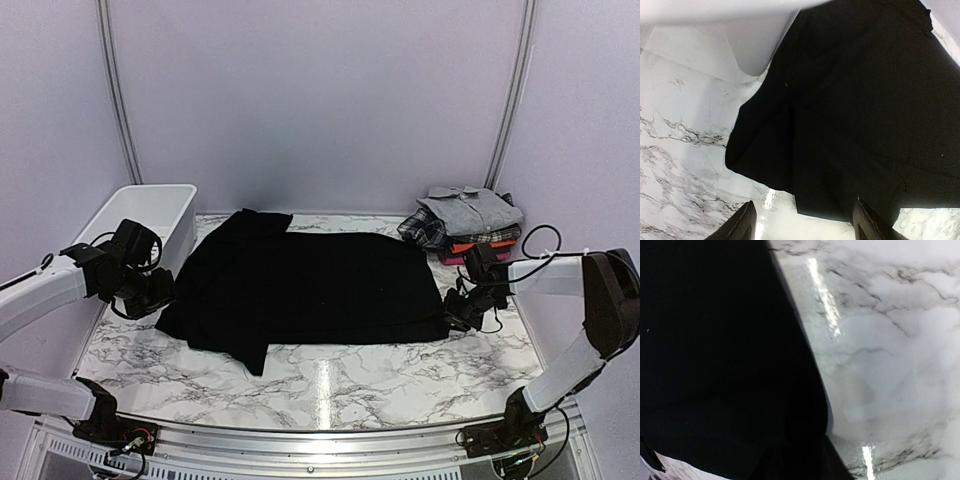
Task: Fold and stack the mixed laundry pile
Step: Adjust the 1/3-folded T-shirt at the center of the board.
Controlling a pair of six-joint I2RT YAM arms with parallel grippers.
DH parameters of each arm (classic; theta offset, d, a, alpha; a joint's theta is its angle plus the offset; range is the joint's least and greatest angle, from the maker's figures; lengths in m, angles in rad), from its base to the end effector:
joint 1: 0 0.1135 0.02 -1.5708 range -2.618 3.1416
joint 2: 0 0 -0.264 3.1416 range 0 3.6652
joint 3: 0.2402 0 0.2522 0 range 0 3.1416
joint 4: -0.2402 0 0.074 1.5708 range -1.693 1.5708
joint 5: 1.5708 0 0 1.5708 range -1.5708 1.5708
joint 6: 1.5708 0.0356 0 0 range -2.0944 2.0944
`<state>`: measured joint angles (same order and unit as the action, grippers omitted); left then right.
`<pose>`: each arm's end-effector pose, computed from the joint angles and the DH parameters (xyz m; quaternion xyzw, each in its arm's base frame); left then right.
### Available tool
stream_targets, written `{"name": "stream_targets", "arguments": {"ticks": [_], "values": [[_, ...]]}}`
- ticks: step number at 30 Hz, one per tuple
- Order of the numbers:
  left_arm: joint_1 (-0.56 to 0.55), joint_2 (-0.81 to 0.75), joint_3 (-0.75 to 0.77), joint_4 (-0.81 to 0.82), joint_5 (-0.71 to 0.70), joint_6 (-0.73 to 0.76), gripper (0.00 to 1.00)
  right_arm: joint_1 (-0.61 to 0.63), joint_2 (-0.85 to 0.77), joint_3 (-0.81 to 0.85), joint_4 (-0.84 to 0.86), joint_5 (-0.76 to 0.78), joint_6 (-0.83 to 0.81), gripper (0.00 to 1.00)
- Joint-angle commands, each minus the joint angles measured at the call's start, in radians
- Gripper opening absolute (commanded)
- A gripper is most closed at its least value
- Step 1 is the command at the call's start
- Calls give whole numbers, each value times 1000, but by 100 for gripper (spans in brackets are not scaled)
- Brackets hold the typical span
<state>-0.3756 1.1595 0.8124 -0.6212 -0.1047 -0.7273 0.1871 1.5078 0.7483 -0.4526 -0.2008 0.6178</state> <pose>0.2127 -0.0799 0.2384 -0.1821 0.9362 -0.1127 0.2786 0.2547 0.0554 0.1499 0.1917 0.9602 0.1603 0.1247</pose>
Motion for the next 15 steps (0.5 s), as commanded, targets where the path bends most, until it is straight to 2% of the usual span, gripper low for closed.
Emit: {"name": "stream_targets", "arguments": {"ticks": [1,2,3,9,15], "values": [[-7,-100,50,-77,-53,19,68,11,23,-28,-39,26,10,11],[-10,-111,58,-89,-66,27,69,11,8,-28,-55,29,15,2],[-13,-123,61,-103,-74,34,69,11,-11,-28,-79,39,21,0],[-79,-172,1,-131,-68,42,69,6,-124,-84,-176,79,64,0],[-278,-151,-53,-102,-47,58,67,-34,-217,-157,-227,121,89,0]]}}
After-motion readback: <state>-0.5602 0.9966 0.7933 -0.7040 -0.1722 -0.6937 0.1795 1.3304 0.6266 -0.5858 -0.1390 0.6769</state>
